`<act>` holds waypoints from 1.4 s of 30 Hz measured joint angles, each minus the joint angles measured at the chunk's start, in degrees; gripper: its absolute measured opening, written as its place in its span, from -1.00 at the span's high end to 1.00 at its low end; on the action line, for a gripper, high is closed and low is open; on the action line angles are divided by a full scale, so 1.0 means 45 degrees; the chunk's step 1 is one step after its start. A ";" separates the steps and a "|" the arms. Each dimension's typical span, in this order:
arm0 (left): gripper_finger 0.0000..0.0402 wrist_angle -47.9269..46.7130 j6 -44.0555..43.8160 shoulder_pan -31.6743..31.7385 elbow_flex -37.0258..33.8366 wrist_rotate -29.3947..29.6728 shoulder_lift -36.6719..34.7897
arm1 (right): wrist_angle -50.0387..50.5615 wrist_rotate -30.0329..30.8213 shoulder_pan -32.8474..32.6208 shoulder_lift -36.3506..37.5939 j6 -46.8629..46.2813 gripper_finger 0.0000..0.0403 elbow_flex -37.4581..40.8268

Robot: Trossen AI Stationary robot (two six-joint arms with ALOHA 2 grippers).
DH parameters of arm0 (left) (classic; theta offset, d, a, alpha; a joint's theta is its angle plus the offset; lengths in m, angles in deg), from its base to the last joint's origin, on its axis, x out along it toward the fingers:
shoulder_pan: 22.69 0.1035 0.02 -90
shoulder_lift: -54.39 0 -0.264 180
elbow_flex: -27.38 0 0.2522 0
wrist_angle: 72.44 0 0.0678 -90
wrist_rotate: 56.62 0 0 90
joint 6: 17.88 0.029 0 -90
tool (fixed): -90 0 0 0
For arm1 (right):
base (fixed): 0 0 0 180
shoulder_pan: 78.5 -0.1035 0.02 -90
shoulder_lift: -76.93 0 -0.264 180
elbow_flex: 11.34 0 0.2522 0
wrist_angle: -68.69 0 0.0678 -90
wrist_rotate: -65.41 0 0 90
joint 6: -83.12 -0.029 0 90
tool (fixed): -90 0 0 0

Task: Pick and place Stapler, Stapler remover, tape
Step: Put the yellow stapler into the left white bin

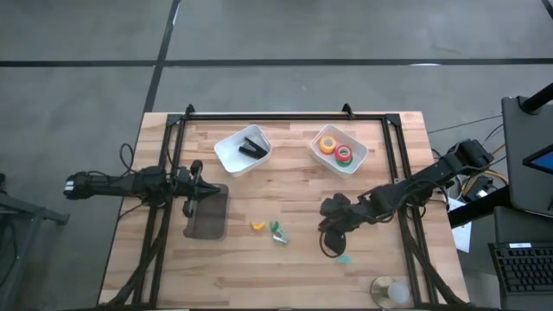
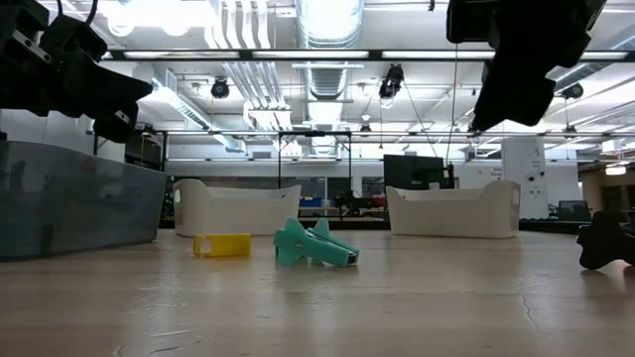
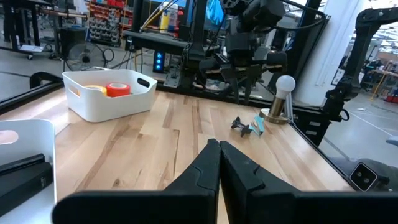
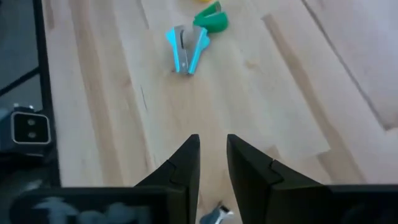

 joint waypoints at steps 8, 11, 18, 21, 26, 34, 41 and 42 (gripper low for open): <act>0.94 0.0000 0.0000 -0.0003 0.0000 0.0000 0.0000 | -0.0114 0.1630 -0.0735 -0.0004 0.1718 0.78 0.0000; 0.94 0.0000 0.0000 -0.0004 0.0000 0.0000 0.0000 | -0.0102 0.2252 -0.1075 0.0057 0.1905 0.85 0.0000; 0.94 0.0000 0.0000 -0.0002 0.0000 0.0000 0.0000 | -0.0116 0.3190 -0.1508 0.0095 0.1859 0.95 0.0000; 0.94 0.0000 0.0000 0.0000 0.0000 0.0000 0.0000 | -0.0107 0.3181 -0.1515 0.0116 0.1776 0.96 0.0000; 0.94 0.0281 -0.0008 -0.0005 0.0000 0.0076 0.0005 | -0.0111 0.3190 -0.1511 0.0252 0.2272 0.96 0.0000; 0.94 0.4680 -0.4317 0.0000 0.0000 0.2463 0.0000 | -0.0097 0.3526 -0.1510 0.0335 0.3257 0.96 0.0000; 0.91 0.5862 -0.6740 -0.0320 0.0001 0.2655 0.1055 | -0.0008 0.3420 -0.1613 0.0515 0.3793 0.96 0.0000; 0.88 0.5835 -0.6760 -0.0507 0.0011 0.2630 0.1398 | -0.0005 0.3412 -0.1613 0.0515 0.3942 0.96 0.0000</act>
